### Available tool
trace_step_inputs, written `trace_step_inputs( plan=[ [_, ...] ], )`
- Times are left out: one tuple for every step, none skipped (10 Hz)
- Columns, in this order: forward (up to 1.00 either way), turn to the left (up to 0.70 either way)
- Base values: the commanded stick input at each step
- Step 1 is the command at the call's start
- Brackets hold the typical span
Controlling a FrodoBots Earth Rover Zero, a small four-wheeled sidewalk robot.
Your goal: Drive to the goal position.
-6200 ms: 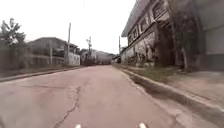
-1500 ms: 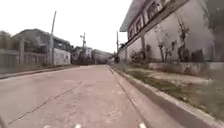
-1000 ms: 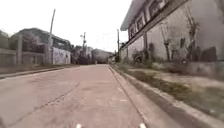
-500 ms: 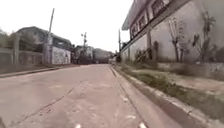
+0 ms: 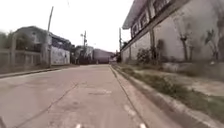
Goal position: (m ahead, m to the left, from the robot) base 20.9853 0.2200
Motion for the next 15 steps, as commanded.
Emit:
trace_step_inputs(
  plan=[
    [0.85, 0.00],
    [0.85, 0.00],
    [0.85, 0.00],
    [0.85, 0.00],
    [0.85, 0.00],
    [0.85, 0.00],
    [0.85, 0.00],
    [0.85, 0.00],
    [0.85, 0.00],
    [0.85, 0.00],
    [0.85, 0.00],
    [0.85, 0.00],
    [0.85, 0.00],
    [0.85, 0.00],
    [0.85, 0.00]
  ],
)
